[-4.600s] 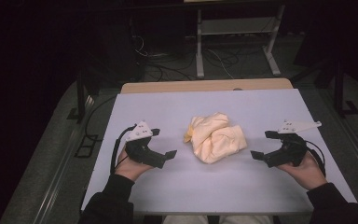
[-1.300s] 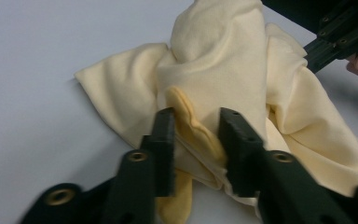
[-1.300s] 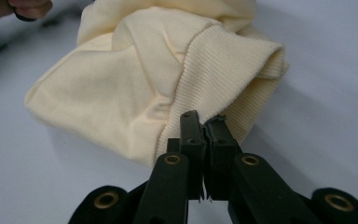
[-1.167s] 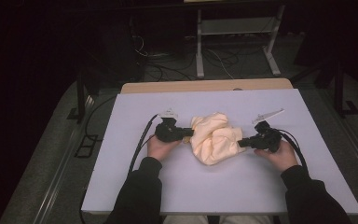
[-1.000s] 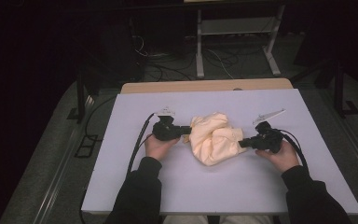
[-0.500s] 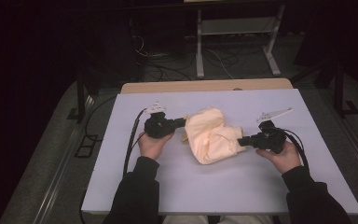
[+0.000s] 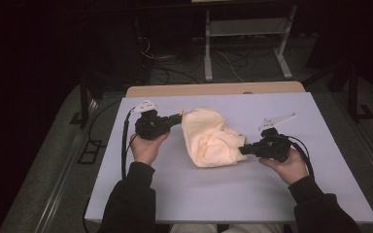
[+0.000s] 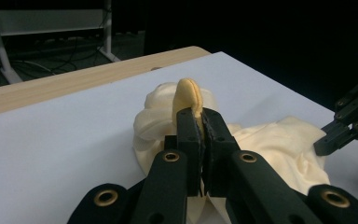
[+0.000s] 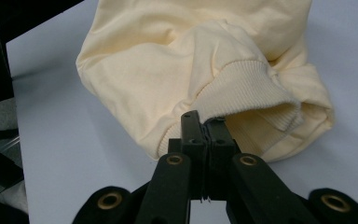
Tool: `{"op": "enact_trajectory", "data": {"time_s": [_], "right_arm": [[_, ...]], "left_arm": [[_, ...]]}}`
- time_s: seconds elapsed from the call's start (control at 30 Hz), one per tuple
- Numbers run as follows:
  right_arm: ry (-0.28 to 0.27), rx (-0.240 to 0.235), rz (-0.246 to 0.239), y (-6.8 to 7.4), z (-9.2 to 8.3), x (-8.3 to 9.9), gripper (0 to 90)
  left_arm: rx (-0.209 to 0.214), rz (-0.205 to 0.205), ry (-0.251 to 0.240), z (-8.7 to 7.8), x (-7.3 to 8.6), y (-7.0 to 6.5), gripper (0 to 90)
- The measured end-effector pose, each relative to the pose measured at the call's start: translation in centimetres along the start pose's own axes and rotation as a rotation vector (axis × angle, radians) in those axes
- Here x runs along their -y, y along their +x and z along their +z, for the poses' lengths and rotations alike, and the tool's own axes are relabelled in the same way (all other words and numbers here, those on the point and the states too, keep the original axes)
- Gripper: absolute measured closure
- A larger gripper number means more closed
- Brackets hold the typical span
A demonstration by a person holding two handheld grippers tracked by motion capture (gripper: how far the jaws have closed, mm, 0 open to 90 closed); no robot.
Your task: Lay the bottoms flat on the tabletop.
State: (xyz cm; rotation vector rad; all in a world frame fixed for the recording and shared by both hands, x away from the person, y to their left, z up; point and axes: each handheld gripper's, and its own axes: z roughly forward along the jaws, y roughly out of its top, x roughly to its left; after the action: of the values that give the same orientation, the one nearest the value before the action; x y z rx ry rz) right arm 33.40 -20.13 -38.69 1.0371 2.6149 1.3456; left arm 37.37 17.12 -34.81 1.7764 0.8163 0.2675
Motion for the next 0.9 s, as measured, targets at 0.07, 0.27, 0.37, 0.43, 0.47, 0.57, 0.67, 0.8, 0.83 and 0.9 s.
{"op": "enact_trajectory", "data": {"time_s": [0.07, 0.27, 0.37, 0.43, 0.47, 0.57, 0.67, 0.8, 0.83, 0.9], "right_arm": [[0.007, 0.002, 0.005, -0.1, 0.1, 0.1, 87.5], [0.015, 0.019, 0.019, -0.4, -0.5, 0.4, 87.4], [0.02, 0.051, 0.043, -1.0, -1.2, 0.9, 87.4], [0.027, 0.059, 0.053, -1.2, -1.3, 1.1, 87.3], [0.033, 0.086, 0.057, -1.3, -1.5, 1.3, 87.2], [0.04, 0.123, 0.103, -2.4, -1.8, 1.9, 87.1], [0.06, 0.134, 0.144, -3.1, -1.8, 2.4, 86.7], [0.057, 0.125, 0.166, -3.4, -2.0, 2.6, 81.7], [0.043, 0.131, 0.164, -3.3, -2.3, 2.5, 78.6], [0.005, 0.133, 0.159, -3.2, -2.8, 2.4, 71.5]], "left_arm": [[0.002, 0.001, -0.003, 0.3, -0.3, -0.3, 85.7], [0.018, 0.008, 0.003, 1.7, -1.1, -1.3, 85.7], [0.028, 0.041, 0.014, 2.4, -2.2, -2.2, 85.7], [0.033, 0.047, 0.013, 2.8, -2.5, -2.6, 85.7], [0.038, 0.053, 0.015, 3.0, -2.6, -2.8, 85.7], [0.058, 0.062, 0.022, 4.0, -2.5, -3.6, 85.6], [0.079, 0.068, 0.034, 5.2, -1.8, -4.3, 85.6], [0.103, 0.071, 0.048, 6.3, -1.5, -5.0, 85.6], [0.107, 0.068, 0.047, 6.5, -1.5, -5.1, 85.6], [0.116, 0.075, 0.049, 6.7, -1.8, -5.4, 85.6]]}}
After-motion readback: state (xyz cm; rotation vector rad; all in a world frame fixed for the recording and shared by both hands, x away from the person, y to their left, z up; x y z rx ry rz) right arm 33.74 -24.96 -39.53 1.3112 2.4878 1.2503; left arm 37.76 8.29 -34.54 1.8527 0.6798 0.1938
